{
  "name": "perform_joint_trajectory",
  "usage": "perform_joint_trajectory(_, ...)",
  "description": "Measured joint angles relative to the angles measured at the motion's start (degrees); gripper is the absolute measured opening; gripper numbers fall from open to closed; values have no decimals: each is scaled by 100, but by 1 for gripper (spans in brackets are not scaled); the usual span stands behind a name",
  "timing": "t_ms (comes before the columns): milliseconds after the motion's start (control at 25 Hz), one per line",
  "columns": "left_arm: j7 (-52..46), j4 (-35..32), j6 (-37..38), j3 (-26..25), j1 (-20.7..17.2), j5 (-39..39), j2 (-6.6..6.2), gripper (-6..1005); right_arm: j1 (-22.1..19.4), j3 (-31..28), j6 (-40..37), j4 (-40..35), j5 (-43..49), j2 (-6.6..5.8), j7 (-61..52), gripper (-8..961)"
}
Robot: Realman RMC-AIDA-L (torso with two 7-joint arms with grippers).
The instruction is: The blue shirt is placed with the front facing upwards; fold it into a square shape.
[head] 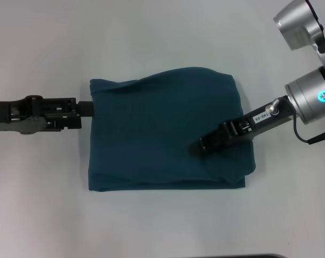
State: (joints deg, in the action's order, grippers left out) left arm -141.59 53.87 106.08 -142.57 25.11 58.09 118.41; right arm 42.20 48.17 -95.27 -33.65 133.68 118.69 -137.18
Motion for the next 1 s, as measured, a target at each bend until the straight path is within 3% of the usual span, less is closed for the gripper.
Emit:
perform_joint_trajectory(400,32,-32,0,-8,13,0,-9,797,-35,80,364,29,260,-56,-257,431)
perform_joint_trajectory(720,35,-23,9,-12,-21,0,4,796,-89,-263,-365,-396,-125,-157,-121,431)
perform_joint_trajectory(1000,35,-14,59,-19,-23,0,22,796,-94,-254,-95,-302,-119,-213,-98,430)
